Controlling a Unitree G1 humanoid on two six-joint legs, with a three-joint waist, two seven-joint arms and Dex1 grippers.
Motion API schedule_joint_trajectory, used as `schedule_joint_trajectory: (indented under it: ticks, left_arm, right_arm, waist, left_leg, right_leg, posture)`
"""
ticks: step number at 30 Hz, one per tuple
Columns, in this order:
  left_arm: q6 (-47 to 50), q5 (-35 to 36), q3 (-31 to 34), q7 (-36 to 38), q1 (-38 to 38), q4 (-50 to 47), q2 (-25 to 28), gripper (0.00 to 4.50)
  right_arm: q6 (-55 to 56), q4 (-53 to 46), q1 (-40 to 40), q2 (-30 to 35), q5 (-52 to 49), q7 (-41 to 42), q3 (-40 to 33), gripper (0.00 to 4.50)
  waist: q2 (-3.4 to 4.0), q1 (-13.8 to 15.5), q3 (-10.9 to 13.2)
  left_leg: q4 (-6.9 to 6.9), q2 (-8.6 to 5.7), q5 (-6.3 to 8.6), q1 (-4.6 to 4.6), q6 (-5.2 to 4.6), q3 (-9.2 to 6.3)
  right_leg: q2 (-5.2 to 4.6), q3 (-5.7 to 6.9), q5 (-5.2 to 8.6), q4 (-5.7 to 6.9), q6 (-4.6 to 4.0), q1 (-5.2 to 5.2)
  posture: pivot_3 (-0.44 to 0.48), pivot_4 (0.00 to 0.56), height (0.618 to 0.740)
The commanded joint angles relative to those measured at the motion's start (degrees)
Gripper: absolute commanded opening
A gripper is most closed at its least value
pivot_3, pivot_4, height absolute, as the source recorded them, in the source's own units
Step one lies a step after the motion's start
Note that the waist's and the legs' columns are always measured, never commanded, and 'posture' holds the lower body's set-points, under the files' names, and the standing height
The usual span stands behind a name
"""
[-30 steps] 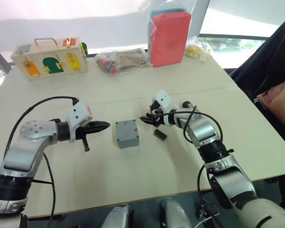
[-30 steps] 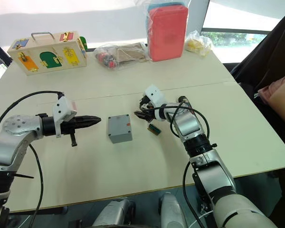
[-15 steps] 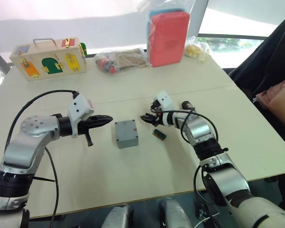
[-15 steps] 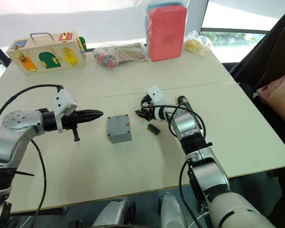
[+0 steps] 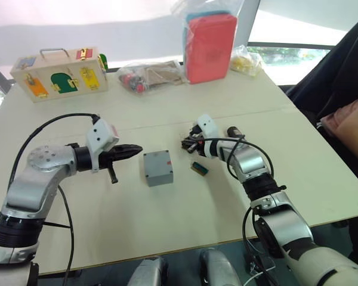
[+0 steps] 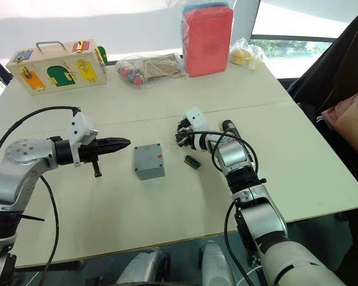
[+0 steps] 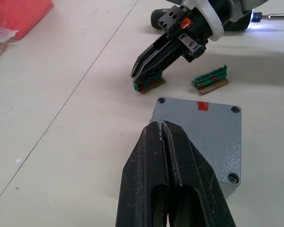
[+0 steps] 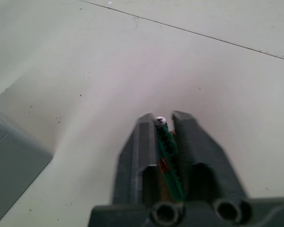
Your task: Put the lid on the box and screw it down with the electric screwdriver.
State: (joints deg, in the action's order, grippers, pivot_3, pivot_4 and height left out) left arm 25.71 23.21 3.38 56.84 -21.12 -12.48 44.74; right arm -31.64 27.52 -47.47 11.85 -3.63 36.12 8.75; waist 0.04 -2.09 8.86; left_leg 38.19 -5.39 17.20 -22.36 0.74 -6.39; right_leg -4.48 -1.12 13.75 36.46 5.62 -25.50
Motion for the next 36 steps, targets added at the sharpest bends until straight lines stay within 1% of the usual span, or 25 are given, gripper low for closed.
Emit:
schedule_joint_trajectory:
  ticks: [1,4,12,16,20,26,29,36]
  left_arm:
    - [-0.9,0.3,1.0,-0.4,-0.5,-1.2,0.0,0.00]
    - [-0.9,0.3,1.0,-0.4,-0.5,-1.2,0.0,0.00]
    - [-1.0,0.1,0.8,-0.2,-0.4,-0.9,0.1,0.00]
    - [-1.3,0.0,0.5,0.0,-0.6,-0.4,0.1,0.00]
    - [-1.3,0.0,0.5,0.3,-0.5,-0.2,0.2,0.00]
    - [-1.4,-0.3,0.4,0.8,0.0,-0.3,0.6,0.00]
    - [-1.2,-0.2,0.4,0.9,0.2,-0.5,0.7,0.00]
    - [-1.2,-0.2,0.6,1.0,0.1,-0.4,1.0,0.00]
  right_arm:
    - [0.6,-0.3,-2.0,-0.4,-0.6,0.1,-0.7,0.08]
    - [0.0,-0.7,-2.4,-0.4,-1.1,0.1,-1.3,0.08]
    - [-6.8,-8.1,-4.3,1.9,-3.6,1.7,-2.7,0.08]
    - [-10.6,-11.6,-4.8,3.4,-4.3,3.0,-1.7,0.08]
    - [-18.2,-20.9,-4.0,5.6,-6.3,6.7,1.7,0.08]
    - [-27.3,-31.9,-2.9,6.0,-10.3,8.2,4.6,0.08]
    - [-28.7,-32.8,-3.0,5.4,-11.0,7.4,5.3,0.08]
    - [-27.7,-32.1,-2.8,4.5,-11.3,6.4,7.4,0.08]
  waist:
    - [0.00,-0.3,0.0]
    - [0.00,-0.5,0.0]
    - [0.00,-0.5,0.0]
    - [0.00,-0.4,0.0]
    - [0.01,-0.4,0.0]
    - [0.01,-0.4,0.0]
    - [0.00,-0.3,0.0]
    - [0.00,-0.3,0.0]
  left_leg:
    - [0.00,0.00,0.00,0.00,0.00,0.00]
    - [-0.01,0.00,0.00,0.00,0.00,0.00]
    - [-0.01,0.00,0.00,0.00,0.00,0.00]
    - [-0.02,0.00,0.00,0.00,0.00,0.00]
    - [-0.02,0.00,0.00,0.00,0.00,0.00]
    - [-0.03,0.00,0.00,0.00,0.00,-0.01]
    - [-0.02,0.00,0.00,-0.01,-0.01,0.00]
    - [-0.02,-0.01,0.00,0.00,-0.01,0.00]
  right_leg:
    - [0.00,0.00,0.00,0.00,0.00,0.00]
    - [0.00,-0.01,0.00,0.00,0.00,-0.01]
    - [0.00,-0.02,0.00,0.00,0.00,-0.01]
    - [0.00,-0.02,0.00,0.00,0.00,-0.01]
    - [-0.01,-0.02,0.00,0.00,0.00,-0.02]
    - [-0.01,-0.02,0.00,0.00,0.00,-0.03]
    - [-0.02,-0.03,0.00,0.01,0.00,-0.02]
    - [-0.02,-0.02,0.00,0.00,0.00,-0.02]
  posture:
    - [0.000,0.150,0.740]
    - [0.000,0.150,0.740]
    - [0.000,0.150,0.740]
    - [0.000,0.150,0.740]
    - [0.000,0.150,0.740]
    - [0.000,0.150,0.740]
    - [0.000,0.150,0.740]
    - [0.000,0.150,0.740]
